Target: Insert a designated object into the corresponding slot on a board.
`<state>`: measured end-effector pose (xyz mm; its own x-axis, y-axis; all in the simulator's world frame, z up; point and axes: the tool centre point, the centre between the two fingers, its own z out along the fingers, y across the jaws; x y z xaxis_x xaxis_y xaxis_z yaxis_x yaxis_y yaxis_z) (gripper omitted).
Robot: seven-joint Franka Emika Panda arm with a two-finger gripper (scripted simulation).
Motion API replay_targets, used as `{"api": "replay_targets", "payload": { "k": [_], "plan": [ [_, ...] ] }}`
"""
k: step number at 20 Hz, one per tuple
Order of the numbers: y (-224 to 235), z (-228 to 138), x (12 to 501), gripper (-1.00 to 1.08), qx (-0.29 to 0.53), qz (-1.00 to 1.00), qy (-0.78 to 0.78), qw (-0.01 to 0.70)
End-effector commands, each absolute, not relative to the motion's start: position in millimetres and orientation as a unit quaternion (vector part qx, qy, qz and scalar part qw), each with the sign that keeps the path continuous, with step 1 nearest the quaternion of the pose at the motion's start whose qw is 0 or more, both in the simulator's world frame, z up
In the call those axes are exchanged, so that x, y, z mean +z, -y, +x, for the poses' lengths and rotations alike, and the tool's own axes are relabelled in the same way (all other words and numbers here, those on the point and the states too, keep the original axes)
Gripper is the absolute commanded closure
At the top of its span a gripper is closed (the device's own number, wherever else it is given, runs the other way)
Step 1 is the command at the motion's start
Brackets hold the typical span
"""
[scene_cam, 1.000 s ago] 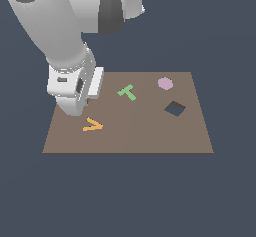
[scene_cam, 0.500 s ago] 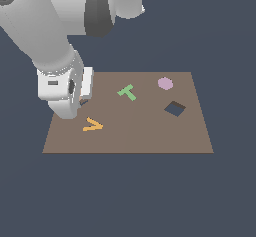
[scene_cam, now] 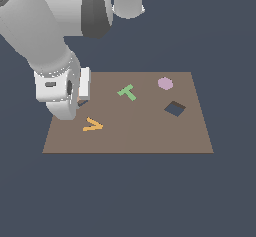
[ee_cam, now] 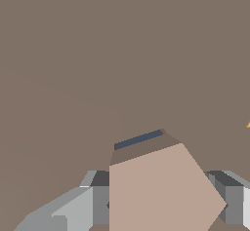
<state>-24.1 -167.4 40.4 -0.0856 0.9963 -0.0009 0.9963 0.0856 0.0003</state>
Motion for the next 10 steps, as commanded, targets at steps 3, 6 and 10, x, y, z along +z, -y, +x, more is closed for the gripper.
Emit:
{"api": "replay_targets", "payload": {
  "k": [3,6,10],
  "plan": [
    [167.3,-24.1,40.2,1.08,0.000,0.676,-0.737,0.001],
    [166.6,-24.0,34.3,1.08,0.000,0.676,-0.737,0.001],
    [166.6,-24.1,30.6,-0.92,0.000,0.677,-0.736,0.001]
  ]
}}
